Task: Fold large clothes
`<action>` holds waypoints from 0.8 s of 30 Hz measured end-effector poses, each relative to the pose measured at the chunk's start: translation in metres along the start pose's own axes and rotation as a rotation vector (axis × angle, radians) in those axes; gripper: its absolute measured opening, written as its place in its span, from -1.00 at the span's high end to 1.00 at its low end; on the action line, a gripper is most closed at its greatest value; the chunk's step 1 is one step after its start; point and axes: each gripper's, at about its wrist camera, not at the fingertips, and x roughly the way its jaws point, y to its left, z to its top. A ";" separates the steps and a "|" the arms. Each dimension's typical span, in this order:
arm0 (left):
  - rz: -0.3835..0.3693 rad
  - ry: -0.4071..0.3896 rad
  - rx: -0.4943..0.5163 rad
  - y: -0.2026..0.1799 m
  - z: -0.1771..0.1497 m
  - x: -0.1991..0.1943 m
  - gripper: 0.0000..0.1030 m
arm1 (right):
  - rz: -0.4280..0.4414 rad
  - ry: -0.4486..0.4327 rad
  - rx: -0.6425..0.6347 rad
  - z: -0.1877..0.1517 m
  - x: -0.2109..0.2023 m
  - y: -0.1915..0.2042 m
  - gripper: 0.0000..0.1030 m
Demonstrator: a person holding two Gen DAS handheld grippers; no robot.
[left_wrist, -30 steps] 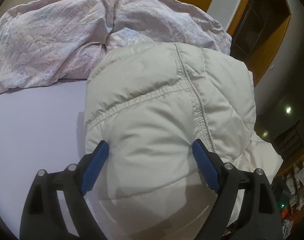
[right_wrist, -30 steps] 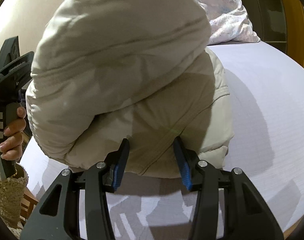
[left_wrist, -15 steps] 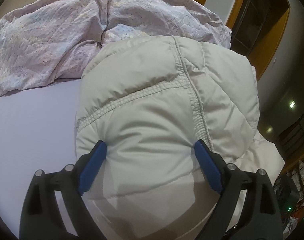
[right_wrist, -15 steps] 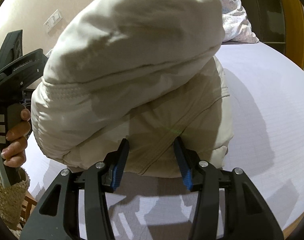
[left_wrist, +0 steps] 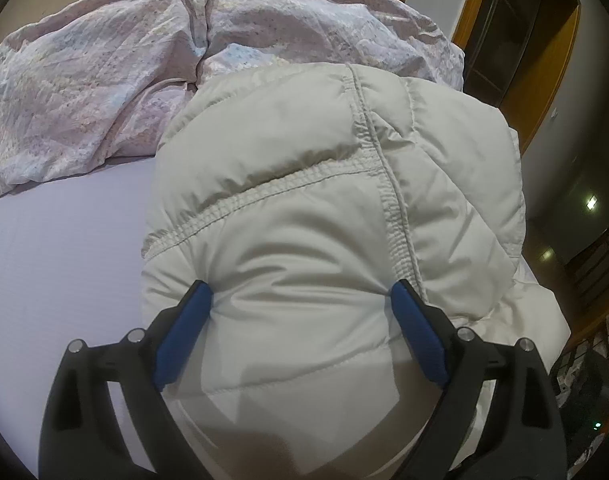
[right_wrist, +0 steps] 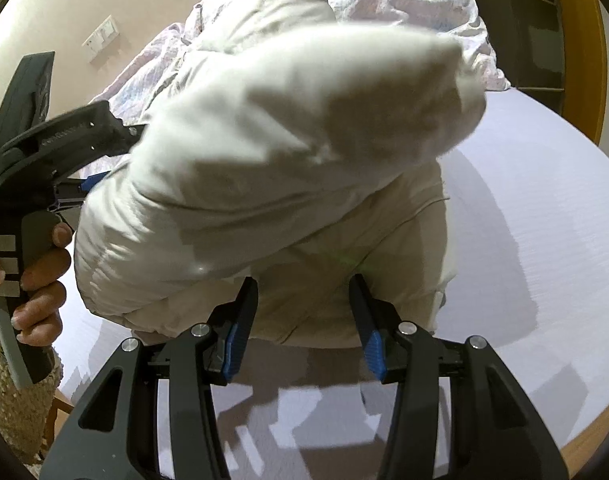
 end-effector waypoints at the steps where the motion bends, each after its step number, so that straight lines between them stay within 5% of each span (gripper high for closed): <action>1: 0.001 0.000 0.000 -0.001 0.000 0.000 -0.76 | -0.002 -0.003 0.000 0.001 -0.003 0.001 0.04; 24: -0.036 -0.026 -0.020 0.003 0.000 -0.021 -0.76 | -0.036 -0.085 -0.088 0.009 -0.068 0.023 0.03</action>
